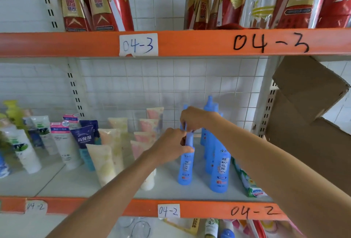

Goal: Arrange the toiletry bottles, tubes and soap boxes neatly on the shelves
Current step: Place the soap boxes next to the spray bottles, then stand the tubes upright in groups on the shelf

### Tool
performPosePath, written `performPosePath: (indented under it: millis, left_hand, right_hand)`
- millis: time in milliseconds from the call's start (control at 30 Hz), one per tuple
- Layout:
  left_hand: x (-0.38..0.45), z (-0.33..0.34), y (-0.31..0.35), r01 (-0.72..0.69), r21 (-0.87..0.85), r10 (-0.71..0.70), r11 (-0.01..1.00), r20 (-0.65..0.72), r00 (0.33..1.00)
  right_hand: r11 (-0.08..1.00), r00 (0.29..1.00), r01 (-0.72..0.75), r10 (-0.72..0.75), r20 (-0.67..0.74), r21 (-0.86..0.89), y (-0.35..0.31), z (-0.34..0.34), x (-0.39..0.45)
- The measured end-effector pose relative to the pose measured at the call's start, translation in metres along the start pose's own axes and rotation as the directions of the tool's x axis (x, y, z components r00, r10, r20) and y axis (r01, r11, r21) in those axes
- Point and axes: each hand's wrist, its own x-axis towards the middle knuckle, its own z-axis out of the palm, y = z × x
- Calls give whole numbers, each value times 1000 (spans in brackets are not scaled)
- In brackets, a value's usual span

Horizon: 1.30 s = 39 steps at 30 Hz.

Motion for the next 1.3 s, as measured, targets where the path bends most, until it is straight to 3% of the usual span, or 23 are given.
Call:
performPosePath:
  millis: [333, 600, 800, 933, 1067, 1300]
  left_hand:
    - [6, 6, -1, -49, 48, 49, 998, 3, 999]
    - [0, -14, -3, -47, -10, 47, 999, 27, 999]
    - [-28, -74, -43, -38, 98, 52, 994, -141, 989]
    - [-26, -106, -79, 50, 189, -6, 981, -231, 973]
    - [4, -110, -110, 98, 274, -65, 957, -125, 990]
    - [50, -90, -115, -70, 323, 42, 944, 93, 995]
  right_hand:
    - [1000, 999, -27, 27, 42, 4, -5, -6, -1]
    - [996, 993, -27, 36, -110, 84, -10, -26, -12]
    - [963, 969, 100, -38, -243, 249, -49, -35, -10]
    - [954, 980, 113, -60, -190, 279, -74, -20, 10]
    - [970, 993, 86, -66, -95, 228, -88, -2, 26]
    - [963, 991, -34, 67, -115, 267, -86, 4, 28]
